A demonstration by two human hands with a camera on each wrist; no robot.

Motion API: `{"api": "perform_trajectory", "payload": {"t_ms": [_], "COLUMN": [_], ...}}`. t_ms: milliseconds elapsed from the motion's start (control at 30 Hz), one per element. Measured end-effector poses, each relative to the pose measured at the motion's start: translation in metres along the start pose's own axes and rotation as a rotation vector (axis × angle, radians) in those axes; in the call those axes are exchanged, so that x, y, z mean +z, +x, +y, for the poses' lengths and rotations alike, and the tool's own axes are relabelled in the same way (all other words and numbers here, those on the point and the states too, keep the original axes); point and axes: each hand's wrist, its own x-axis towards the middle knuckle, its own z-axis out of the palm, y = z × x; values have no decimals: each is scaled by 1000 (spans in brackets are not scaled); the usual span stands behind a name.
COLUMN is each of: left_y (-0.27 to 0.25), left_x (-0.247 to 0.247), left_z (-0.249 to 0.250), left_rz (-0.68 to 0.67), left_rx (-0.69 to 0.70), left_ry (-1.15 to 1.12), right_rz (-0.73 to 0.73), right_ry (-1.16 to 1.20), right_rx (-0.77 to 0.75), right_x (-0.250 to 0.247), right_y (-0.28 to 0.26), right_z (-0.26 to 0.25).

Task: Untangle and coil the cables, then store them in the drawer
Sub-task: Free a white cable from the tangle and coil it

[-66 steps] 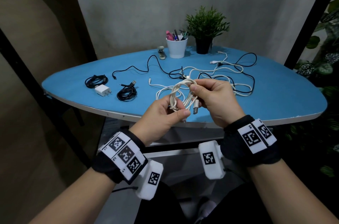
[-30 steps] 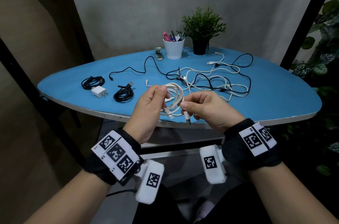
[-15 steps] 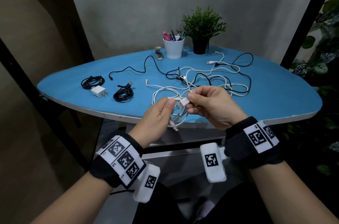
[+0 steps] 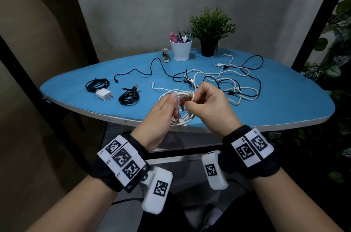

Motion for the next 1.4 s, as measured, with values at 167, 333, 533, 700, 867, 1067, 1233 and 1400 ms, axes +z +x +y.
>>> {"api": "perform_trajectory", "payload": {"t_ms": [167, 333, 533, 700, 867, 1067, 1233, 1400], "left_y": [0, 0, 2, 4, 4, 3, 4, 3], "left_x": [-1, -1, -2, -8, -9, -7, -11, -7], "left_z": [8, 9, 10, 13, 14, 14, 12, 8], "left_rz": [9, 14, 43, 56, 0, -29, -109, -123], "left_rx": [2, -1, 24, 25, 19, -43, -157, -85], "left_ry": [-105, -179, -140, -107, -152, -281, -468, -503], "right_rz": [-99, -167, -226, -318, -289, -200, -27, 44], "right_ry": [26, 41, -28, -91, -54, -33, 47, 48], "right_rx": [-16, 52, 80, 81, 69, 37, -55, -110], "right_x": [2, -1, -4, -9, -19, -19, -20, -23], "right_y": [-1, -2, -1, -4, -4, -3, 3, 5], "right_z": [-3, -2, -3, -10, -13, -11, -9, -8]}}
